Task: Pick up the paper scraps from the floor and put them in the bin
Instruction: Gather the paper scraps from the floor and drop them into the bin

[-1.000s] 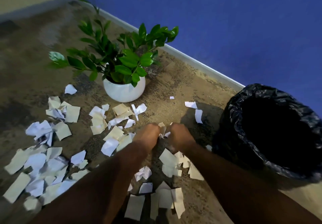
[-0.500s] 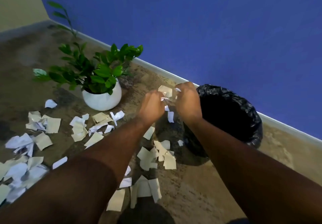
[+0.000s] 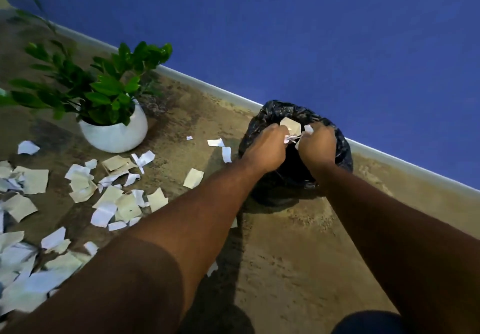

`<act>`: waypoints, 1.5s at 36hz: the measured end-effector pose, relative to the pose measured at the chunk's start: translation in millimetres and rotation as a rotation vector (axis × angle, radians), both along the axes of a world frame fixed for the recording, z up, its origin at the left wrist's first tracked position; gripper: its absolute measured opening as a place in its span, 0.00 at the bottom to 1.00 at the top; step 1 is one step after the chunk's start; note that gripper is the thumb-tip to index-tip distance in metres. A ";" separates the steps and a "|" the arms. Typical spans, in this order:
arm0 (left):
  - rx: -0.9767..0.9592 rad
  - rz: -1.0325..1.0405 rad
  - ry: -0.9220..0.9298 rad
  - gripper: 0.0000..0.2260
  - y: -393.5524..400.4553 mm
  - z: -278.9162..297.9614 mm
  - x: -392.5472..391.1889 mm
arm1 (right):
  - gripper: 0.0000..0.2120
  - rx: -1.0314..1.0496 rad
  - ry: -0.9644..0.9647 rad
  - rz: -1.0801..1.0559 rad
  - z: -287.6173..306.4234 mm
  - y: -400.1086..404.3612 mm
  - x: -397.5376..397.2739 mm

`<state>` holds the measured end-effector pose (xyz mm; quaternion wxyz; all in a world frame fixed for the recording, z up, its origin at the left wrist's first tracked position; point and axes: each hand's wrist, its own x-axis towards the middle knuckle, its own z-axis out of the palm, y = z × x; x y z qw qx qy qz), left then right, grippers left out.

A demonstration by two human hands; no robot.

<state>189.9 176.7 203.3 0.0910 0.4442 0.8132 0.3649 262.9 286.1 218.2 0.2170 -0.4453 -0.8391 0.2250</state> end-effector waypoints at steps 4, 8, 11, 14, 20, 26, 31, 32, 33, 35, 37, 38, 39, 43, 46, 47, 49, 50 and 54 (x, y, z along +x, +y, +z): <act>-0.025 -0.099 -0.065 0.20 3.0 -4.2 3.6 | 0.18 -0.104 -0.066 0.003 -4.7 3.0 2.3; -0.091 -0.189 -0.078 0.38 2.1 -5.6 2.1 | 0.24 -0.190 -0.120 0.003 -8.5 -0.6 -2.3; -0.135 -0.189 0.002 0.47 3.1 -9.3 -2.8 | 0.21 -0.089 -0.106 -0.002 -6.7 -3.9 -11.3; -0.091 -0.143 0.047 0.47 1.7 -11.0 -13.7 | 0.18 -0.025 -0.050 0.005 -3.3 -11.4 -23.2; 0.055 0.043 0.011 0.29 -26.8 -25.0 -56.2 | 0.15 0.157 0.025 0.117 -0.3 -40.1 -57.6; 0.079 0.158 -0.092 0.26 -66.1 -62.7 -102.3 | 0.15 0.441 0.053 0.427 -12.5 -83.2 -86.2; -0.095 0.086 -0.129 0.21 -99.4 -96.4 -123.2 | 0.14 0.430 -0.127 0.735 -42.3 -112.2 -105.4; -0.171 0.060 -0.126 0.21 -107.4 -103.6 -124.8 | 0.14 0.407 -0.196 0.797 -51.1 -117.6 -107.3; -0.252 0.039 -0.123 0.22 -115.4 -111.3 -125.7 | 0.14 0.348 -0.273 0.856 -60.0 -122.2 -108.9; -0.407 0.011 -0.099 0.26 -131.4 -125.0 -126.3 | 0.13 0.205 -0.508 0.934 -79.7 -130.3 -111.1; -0.513 -0.030 -0.065 0.29 -142.9 -135.4 -126.2 | 0.15 0.148 -0.711 0.976 -98.2 -136.0 -106.6; -0.542 -0.059 -0.051 0.29 -145.6 -139.1 -126.4 | 0.18 0.132 -0.777 1.009 -106.6 -137.5 -102.4; -0.554 -0.085 -0.039 0.30 -147.2 -142.2 -126.4 | 0.21 0.115 -0.836 1.039 -114.5 -138.0 -98.0; -0.611 -0.138 -0.008 0.39 -144.0 -155.8 -127.0 | 0.43 0.047 -0.987 1.083 -142.7 -127.9 -82.5; -0.676 -0.166 -0.017 0.50 -143.1 -168.6 -126.6 | 0.57 0.052 -1.033 1.068 -161.0 -116.5 -69.4; -0.690 -0.174 -0.012 0.53 -143.8 -173.2 -126.8 | 0.61 0.018 -1.026 1.058 -167.2 -113.3 -65.1; -0.714 -0.179 0.007 0.58 -145.2 -181.5 -128.0 | 0.66 -0.087 -0.999 1.031 -178.3 -108.2 -59.2; -0.725 -0.179 0.014 0.60 -145.8 -184.8 -128.8 | 0.67 -0.140 -0.989 1.016 -183.0 -106.7 -58.0; -0.787 -0.190 -0.009 0.63 -146.4 -197.2 -129.0 | 0.71 -0.213 -1.008 1.004 -194.9 -106.4 -60.2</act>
